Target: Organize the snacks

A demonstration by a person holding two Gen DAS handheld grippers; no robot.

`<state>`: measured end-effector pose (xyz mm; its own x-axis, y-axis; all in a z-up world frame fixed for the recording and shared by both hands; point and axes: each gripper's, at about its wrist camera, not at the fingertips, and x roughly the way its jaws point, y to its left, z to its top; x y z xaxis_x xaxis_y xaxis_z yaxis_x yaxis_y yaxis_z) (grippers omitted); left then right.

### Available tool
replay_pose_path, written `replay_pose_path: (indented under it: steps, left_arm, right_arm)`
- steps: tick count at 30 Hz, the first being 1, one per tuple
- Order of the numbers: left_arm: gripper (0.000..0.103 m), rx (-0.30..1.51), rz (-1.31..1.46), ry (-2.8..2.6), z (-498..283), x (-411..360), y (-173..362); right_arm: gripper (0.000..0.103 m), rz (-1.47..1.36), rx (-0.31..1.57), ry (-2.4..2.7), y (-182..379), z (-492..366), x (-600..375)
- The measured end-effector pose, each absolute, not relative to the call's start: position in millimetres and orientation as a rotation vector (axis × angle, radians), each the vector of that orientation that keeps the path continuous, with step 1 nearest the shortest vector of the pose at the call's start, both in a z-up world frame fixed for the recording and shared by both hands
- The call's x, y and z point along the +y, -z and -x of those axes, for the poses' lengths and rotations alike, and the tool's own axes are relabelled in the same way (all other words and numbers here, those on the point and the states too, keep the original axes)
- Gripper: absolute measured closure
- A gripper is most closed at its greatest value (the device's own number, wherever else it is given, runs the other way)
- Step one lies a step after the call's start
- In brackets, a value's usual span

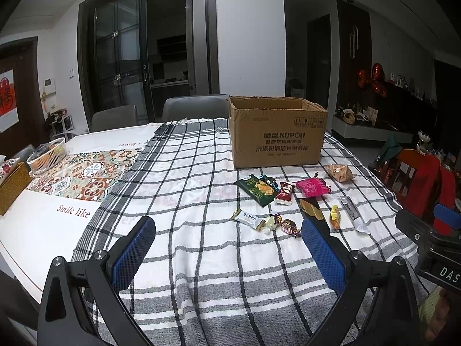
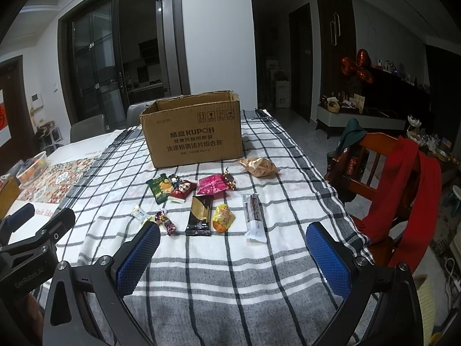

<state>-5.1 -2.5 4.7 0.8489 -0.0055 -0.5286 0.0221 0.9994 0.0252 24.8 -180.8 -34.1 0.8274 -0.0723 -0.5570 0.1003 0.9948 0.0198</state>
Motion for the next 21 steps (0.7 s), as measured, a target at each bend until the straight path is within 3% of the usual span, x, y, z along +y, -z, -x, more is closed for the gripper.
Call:
replay_pose_path:
  steps: [21]
  left_arm:
    - [0.0,0.555,-0.031,0.014,5.7,-2.5,-4.5]
  right_arm:
    - [0.001,-0.051,0.59,0.091,34.2,-25.3,-180.0]
